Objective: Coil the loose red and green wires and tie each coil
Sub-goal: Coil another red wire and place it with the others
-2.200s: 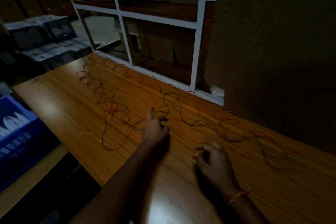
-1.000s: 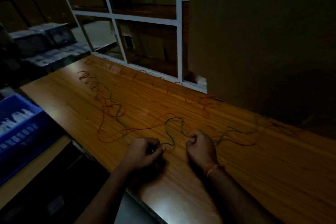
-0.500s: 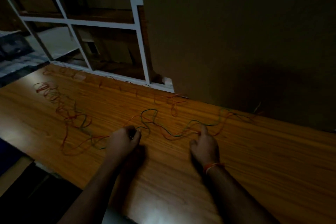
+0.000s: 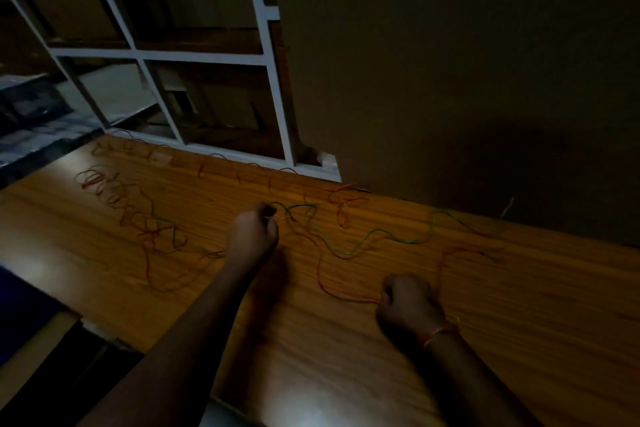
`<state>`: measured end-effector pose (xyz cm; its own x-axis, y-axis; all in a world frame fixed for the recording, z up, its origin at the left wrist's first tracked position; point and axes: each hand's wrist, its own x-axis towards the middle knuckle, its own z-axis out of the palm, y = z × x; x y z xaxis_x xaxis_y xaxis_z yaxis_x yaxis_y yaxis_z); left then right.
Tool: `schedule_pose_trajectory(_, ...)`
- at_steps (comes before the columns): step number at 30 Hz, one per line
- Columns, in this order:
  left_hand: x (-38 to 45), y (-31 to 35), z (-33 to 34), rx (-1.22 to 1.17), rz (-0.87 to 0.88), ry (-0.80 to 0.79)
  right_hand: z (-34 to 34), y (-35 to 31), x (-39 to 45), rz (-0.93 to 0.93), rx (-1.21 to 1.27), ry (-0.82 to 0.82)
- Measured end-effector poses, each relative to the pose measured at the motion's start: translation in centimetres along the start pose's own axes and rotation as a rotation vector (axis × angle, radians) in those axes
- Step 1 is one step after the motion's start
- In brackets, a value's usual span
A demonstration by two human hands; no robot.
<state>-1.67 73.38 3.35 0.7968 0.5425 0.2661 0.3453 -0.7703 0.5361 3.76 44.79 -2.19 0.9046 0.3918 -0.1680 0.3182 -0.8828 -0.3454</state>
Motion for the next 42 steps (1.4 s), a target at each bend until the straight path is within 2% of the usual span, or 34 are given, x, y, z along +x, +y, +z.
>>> schedule_pose_trajectory(5, 3.4, -0.3, 0.7, 0.039, 0.028, -0.113, -1.1, 1.9, -0.4, -0.070, -0.052, -0.229)
schedule_pose_trajectory(9, 4.7, -0.7, 1.0, 0.090, 0.043, -0.241, -3.0, 4.0, -0.9, -0.092, -0.048, -0.283)
schedule_pose_trajectory(13, 3.3, -1.6, 1.9, 0.062, 0.062, -0.355, -3.3, 5.7, -1.0, 0.022, 0.041, -0.127)
schedule_pose_trajectory(17, 0.6, -2.5, 3.4, -0.116, 0.002, -0.409, -2.7, 5.6, -1.8, 0.104, 0.364, 0.024)
schedule_pose_trajectory(19, -0.7, -2.3, 4.0, -0.252, -0.046, -0.505, -2.3, 5.4, -2.1, 0.096, 0.562, 0.093)
schedule_pose_trajectory(21, -2.4, -2.8, 3.9, -0.236, -0.058, -0.526, -2.1, 4.0, -2.4, -0.007, 0.656, 0.117)
schedule_pose_trajectory(24, -3.0, -3.5, 4.5, -0.246, -0.087, -0.362, -3.3, 2.1, -2.7, -0.185, 0.744, 0.203)
schedule_pose_trajectory(28, -3.2, -4.0, 3.5, -0.088, -0.176, 0.026, -5.0, 1.0, -2.7, -0.370, 0.771, 0.324)
schedule_pose_trajectory(30, -2.8, -4.1, 2.7, -0.042, -0.189, 0.034, -5.9, 0.7, -2.9, -0.409, 0.895, 0.361)
schedule_pose_trajectory(33, -2.0, -4.9, 1.9, 0.052, -0.175, -0.156, -7.3, 0.3, -3.0, -0.450, 1.104, 0.389)
schedule_pose_trajectory(34, -2.1, -5.2, 1.9, 0.062, -0.146, -0.174, -7.7, 0.2, -3.0, -0.465, 1.149, 0.391)
schedule_pose_trajectory(36, -2.6, -5.1, 1.8, 0.040, -0.115, -0.100, -8.2, 0.1, -3.2, -0.457, 1.212, 0.406)
schedule_pose_trajectory(38, -3.4, -4.5, 1.5, -0.014, -0.096, 0.060, -8.2, 0.4, -3.2, -0.413, 1.209, 0.435)
schedule_pose_trajectory(40, -4.7, -3.9, 0.9, -0.022, -0.083, 0.216, -7.5, 1.0, -3.2, -0.353, 1.119, 0.466)
schedule_pose_trajectory(42, -6.2, -4.0, 0.6, 0.009, -0.097, 0.305, -6.5, 1.3, -3.2, -0.278, 1.018, 0.440)
